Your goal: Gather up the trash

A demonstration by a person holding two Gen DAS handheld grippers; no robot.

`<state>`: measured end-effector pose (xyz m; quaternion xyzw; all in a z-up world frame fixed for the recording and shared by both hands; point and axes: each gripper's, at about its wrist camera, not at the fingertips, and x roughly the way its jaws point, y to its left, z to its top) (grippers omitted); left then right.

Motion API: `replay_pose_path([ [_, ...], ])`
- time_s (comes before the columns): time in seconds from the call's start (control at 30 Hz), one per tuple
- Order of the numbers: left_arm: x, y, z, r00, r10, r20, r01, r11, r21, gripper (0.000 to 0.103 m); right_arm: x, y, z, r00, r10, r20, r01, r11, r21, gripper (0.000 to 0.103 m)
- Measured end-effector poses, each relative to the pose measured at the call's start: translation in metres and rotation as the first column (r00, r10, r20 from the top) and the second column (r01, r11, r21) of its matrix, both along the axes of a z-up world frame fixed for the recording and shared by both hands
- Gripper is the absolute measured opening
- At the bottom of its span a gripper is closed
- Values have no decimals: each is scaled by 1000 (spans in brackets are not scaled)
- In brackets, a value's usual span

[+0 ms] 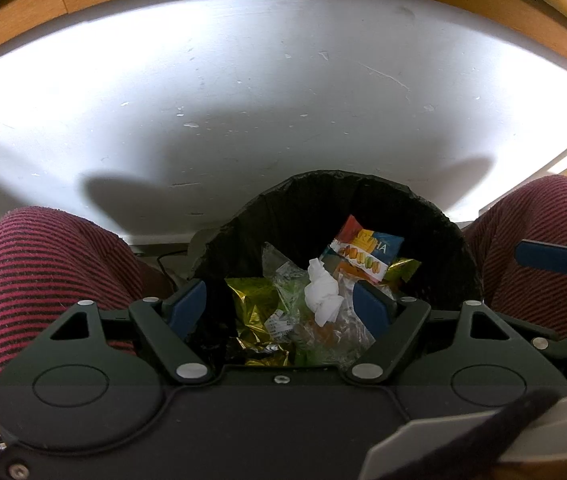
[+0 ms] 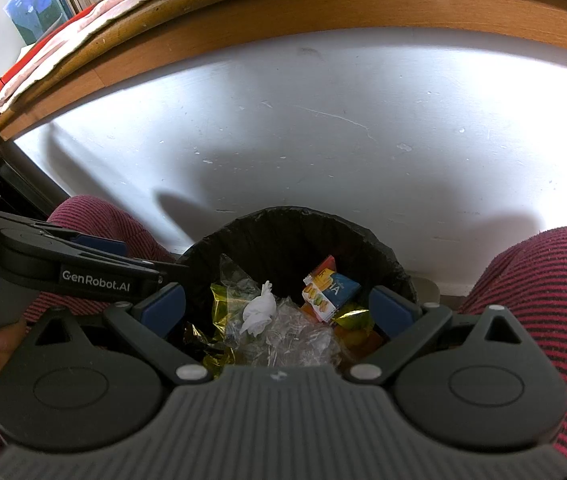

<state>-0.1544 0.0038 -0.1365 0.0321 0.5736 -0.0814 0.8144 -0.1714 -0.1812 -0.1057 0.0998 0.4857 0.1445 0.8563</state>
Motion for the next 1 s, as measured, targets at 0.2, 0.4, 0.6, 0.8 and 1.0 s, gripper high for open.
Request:
replay_pose_path([
  [0.2, 0, 0, 0, 1000, 3, -3, -3, 1000, -4, 80, 0, 0, 0, 1000, 0, 0, 0, 1000, 0, 102],
  [0.4, 0, 0, 0, 1000, 4, -5, -4, 1000, -6, 80, 0, 0, 0, 1000, 0, 0, 0, 1000, 0, 102],
  [0.6, -1, -1, 0, 1000, 3, -9, -3, 1000, -16, 80, 0, 0, 0, 1000, 0, -1, 0, 1000, 0, 102],
  [0.8, -1, -3, 0, 1000, -6, -13, 6, 1000, -25, 83, 0, 0, 0, 1000, 0, -1, 0, 1000, 0, 102],
  [1.0, -2, -3, 2, 1000, -7, -6, 7, 1000, -24, 83, -1, 0, 0, 1000, -1, 3, 1, 1000, -1, 102],
])
